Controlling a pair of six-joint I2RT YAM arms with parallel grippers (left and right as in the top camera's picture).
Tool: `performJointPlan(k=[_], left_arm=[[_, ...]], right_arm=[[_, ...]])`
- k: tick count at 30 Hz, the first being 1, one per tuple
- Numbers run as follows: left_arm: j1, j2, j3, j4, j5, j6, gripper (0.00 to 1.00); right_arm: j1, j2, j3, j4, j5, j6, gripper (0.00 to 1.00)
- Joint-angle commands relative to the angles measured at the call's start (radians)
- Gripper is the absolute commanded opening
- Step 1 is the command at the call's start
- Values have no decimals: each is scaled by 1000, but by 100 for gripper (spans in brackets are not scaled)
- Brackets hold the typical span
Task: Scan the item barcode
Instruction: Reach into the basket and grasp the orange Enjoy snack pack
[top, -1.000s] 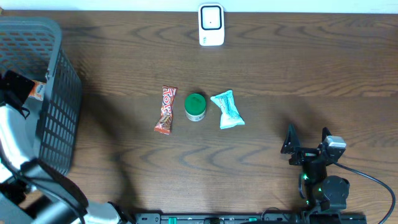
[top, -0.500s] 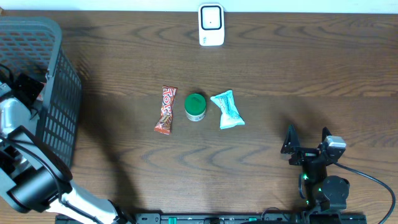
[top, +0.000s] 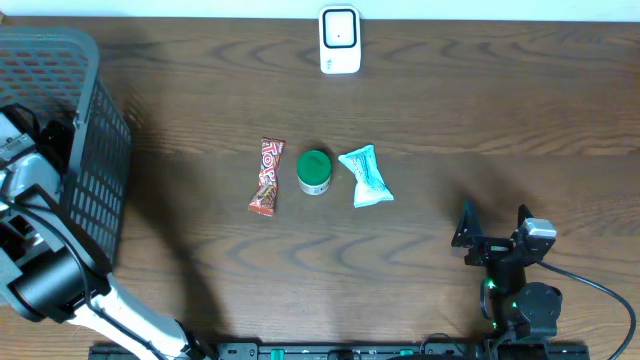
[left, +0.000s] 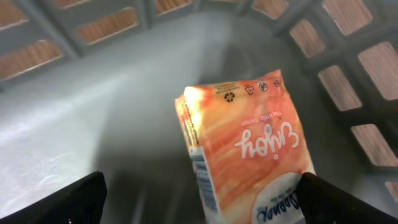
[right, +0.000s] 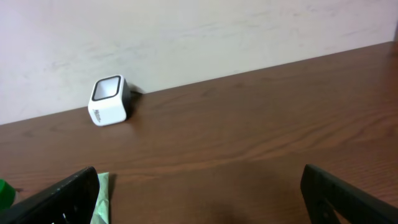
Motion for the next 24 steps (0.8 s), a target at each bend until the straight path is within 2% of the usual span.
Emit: performJointPlan(k=[1, 6, 7, 9, 10, 11, 17, 22, 24], left_arm=[[-14, 23, 14, 14, -2, 17, 98], [-25, 43, 14, 37, -2, 16, 100], [-25, 46, 14, 35, -2, 16, 93], [-25, 48, 14, 23, -3, 17, 71], [-25, 48, 14, 17, -3, 16, 56], [-25, 48, 14, 14, -5, 17, 49], [-24, 35, 14, -36, -5, 17, 39], [-16, -62, 14, -105, -42, 44, 8], [-13, -135, 14, -131, -91, 50, 7]], right_arm=[[5, -4, -2, -2, 8, 11, 99], [5, -4, -2, -2, 8, 11, 99], [5, -4, -2, -2, 8, 11, 99], [5, -4, -2, -2, 8, 11, 99], [5, -4, -2, -2, 8, 11, 99], [5, -4, -2, -2, 8, 11, 99], [5, -4, -2, -2, 8, 11, 99], [5, -4, -2, -2, 8, 11, 99], [5, -4, -2, -2, 8, 11, 99]])
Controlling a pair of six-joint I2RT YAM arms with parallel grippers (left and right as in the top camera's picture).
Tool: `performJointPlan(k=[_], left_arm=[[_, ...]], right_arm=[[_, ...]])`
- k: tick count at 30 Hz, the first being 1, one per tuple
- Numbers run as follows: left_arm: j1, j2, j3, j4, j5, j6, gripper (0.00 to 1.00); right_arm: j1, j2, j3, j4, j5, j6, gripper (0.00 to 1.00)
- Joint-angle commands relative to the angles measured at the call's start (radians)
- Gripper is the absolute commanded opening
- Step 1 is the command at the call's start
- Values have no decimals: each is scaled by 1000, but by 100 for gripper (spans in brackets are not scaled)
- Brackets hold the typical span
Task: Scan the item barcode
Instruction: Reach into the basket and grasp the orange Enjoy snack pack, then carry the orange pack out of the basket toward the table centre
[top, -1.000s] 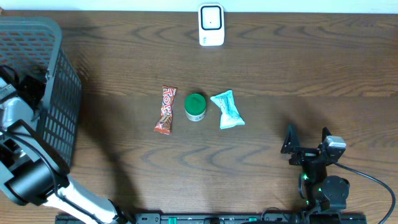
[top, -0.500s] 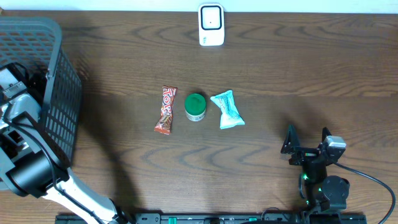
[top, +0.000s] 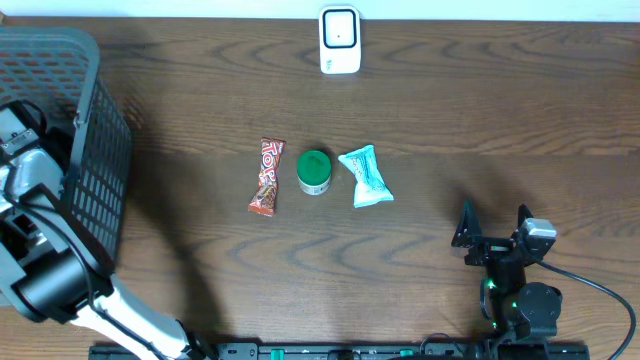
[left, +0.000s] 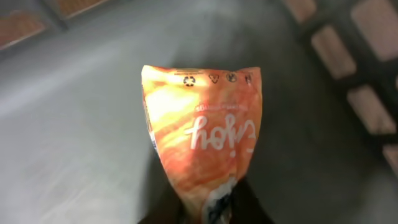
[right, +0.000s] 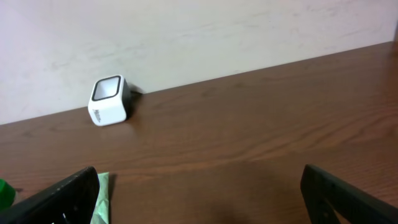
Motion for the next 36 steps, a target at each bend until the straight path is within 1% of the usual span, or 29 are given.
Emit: performJointPlan(k=[1, 5, 8, 10, 11, 13, 14, 17, 18, 19, 21, 23, 26, 29, 31, 34, 36], left_arm=[[8, -145, 1, -29, -89, 39, 7], [13, -344, 1, -47, -119, 93, 7], [16, -520, 1, -63, -121, 90, 7], [15, -620, 1, -75, -110, 47, 8], [14, -668, 1, -82, -68, 14, 7], [8, -753, 1, -96, 102, -35, 8], [-2, -796, 1, -103, 229, -57, 8], [-65, -873, 1, -148, 516, -151, 7], [-111, -888, 0, -178, 594, -183, 7], [-161, -897, 0, -211, 639, -197, 7], [-280, -899, -5, -280, 661, -197, 7], [-435, -884, -24, -341, 635, -174, 7], [-673, -837, -57, -383, 513, -167, 8], [-902, -750, -68, -363, 394, -168, 7], [-1027, -682, -68, -317, 351, -168, 7], [-1189, -558, -68, -201, 333, -150, 8], [-1263, -472, -68, -129, 297, -141, 7]], right_arm=[[5, -4, -2, -2, 9, 11, 99], [5, -4, -2, -2, 9, 11, 99], [5, -4, -2, -2, 9, 11, 99], [5, -4, -2, -2, 9, 11, 99], [5, -4, -2, -2, 9, 11, 99], [5, -4, -2, -2, 9, 11, 99], [5, -4, -2, -2, 9, 11, 99], [5, -4, -2, -2, 9, 11, 99], [5, -4, -2, -2, 9, 11, 99], [5, -4, -2, -2, 9, 11, 99], [5, -4, -2, -2, 9, 11, 99], [5, -4, -2, -2, 9, 11, 99], [5, -4, -2, -2, 9, 11, 99], [5, -4, -2, -2, 9, 11, 99], [5, -4, -2, -2, 9, 11, 99], [5, -4, -2, -2, 9, 11, 99], [5, -4, -2, -2, 9, 11, 99]])
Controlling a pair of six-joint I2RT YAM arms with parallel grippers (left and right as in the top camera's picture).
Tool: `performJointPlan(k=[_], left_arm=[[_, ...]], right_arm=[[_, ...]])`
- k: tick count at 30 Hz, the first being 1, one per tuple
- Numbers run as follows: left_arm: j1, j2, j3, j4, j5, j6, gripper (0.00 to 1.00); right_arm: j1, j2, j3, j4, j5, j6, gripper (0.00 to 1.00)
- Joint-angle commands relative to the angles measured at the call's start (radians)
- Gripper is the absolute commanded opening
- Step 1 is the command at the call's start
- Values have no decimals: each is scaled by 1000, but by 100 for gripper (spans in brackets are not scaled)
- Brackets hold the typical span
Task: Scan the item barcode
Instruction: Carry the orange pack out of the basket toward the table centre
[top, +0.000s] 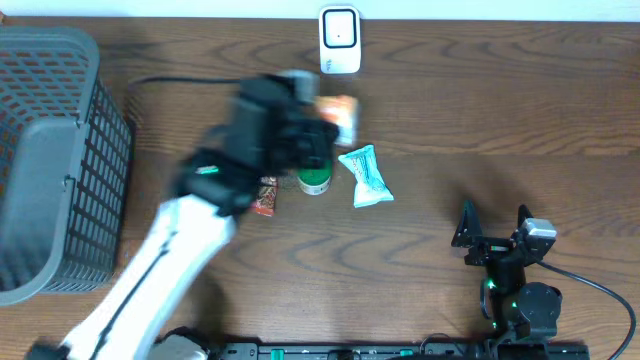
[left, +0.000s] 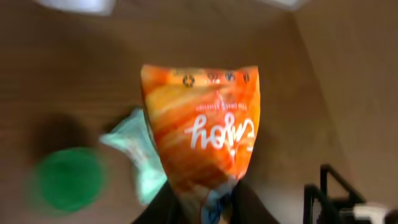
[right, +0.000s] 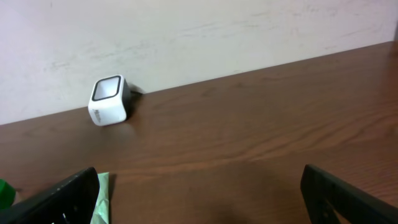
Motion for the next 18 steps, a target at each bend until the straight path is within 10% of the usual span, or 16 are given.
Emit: performJointPlan(k=[1, 18], left_arm=[[-113, 125, -1, 77, -93, 17, 8], [-219, 544, -1, 305, -100, -242, 7]], right_arm=[[5, -4, -2, -2, 9, 10, 99], [5, -4, -2, -2, 9, 10, 99]])
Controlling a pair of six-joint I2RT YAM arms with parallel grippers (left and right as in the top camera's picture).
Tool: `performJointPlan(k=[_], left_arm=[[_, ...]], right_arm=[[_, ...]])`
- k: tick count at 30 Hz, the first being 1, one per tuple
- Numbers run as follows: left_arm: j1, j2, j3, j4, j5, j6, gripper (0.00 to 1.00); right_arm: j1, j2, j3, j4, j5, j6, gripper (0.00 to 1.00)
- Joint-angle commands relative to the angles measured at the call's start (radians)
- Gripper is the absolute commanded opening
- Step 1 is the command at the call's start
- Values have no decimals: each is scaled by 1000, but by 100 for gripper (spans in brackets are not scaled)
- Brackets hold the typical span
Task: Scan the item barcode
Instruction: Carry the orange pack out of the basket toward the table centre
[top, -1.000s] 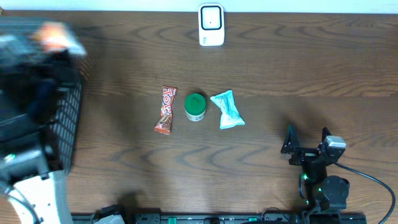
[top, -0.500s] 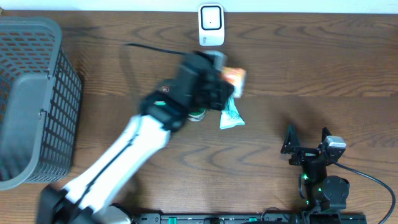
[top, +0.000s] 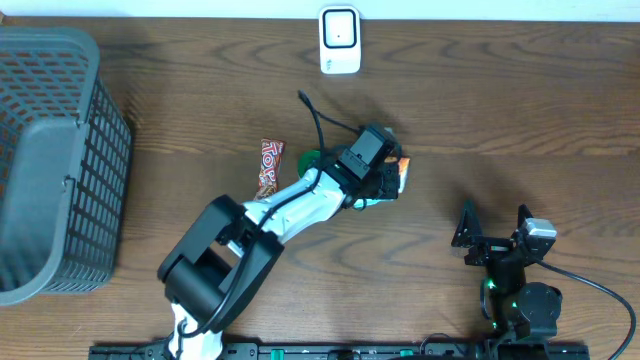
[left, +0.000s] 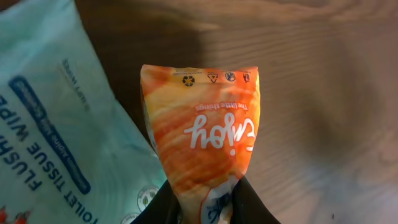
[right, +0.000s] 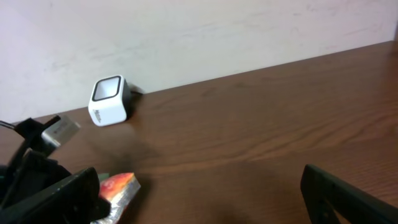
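Observation:
My left gripper (left: 202, 208) is shut on an orange tissue packet (left: 200, 138), which it holds low over the table by its bottom end. In the overhead view the orange packet (top: 401, 176) sits just right of the teal wipes pack (top: 372, 198), with the left gripper (top: 385, 178) on it. The white barcode scanner (top: 339, 40) stands at the table's far edge, well behind the packet. My right gripper (top: 494, 224) rests open at the near right, nothing between its fingers. The orange packet (right: 117, 190) also shows in the right wrist view.
A grey mesh basket (top: 50, 150) stands at the far left. A red candy bar (top: 268, 170) lies left of centre; the green tub (top: 308, 158) is mostly hidden under my left arm. The teal wipes pack (left: 62, 137) lies right beside the held packet.
My left gripper, still shut on the orange packet, has moved from above the green tub rightward and down, to just right of the teal wipes pack. The right arm is unchanged.
My left gripper was open inside the basket around the orange packet. Then it was shut on the packet, still in the basket. Later it held the packet over the table's middle items, and now low beside the wipes pack.

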Motion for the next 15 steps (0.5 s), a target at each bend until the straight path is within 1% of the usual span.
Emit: performJointPlan(k=[1, 2, 3, 4, 5, 10, 12, 15], left_arm=[[-18, -10, 2, 37, 2, -66, 8], [-23, -10, 2, 47, 10, -68, 27], [-27, -10, 2, 52, 16, -74, 52], [-34, -10, 2, 55, 20, -74, 88], [-38, -10, 3, 55, 21, -78, 98], [-45, -31, 4, 55, 23, -69, 98], [-39, -62, 13, 55, 20, -9, 98], [-17, -147, 31, 54, 1, 125, 98]], right_arm=[[5, -5, -2, -2, 8, 8, 99], [5, -5, -2, -2, 8, 8, 99], [5, -5, -2, -2, 8, 8, 99], [5, -5, -2, -2, 8, 8, 99], [5, -5, -2, -2, 8, 8, 99], [5, -5, -2, -2, 8, 8, 99], [5, -5, -2, -2, 8, 8, 99], [5, -5, -2, -2, 8, 8, 99]])
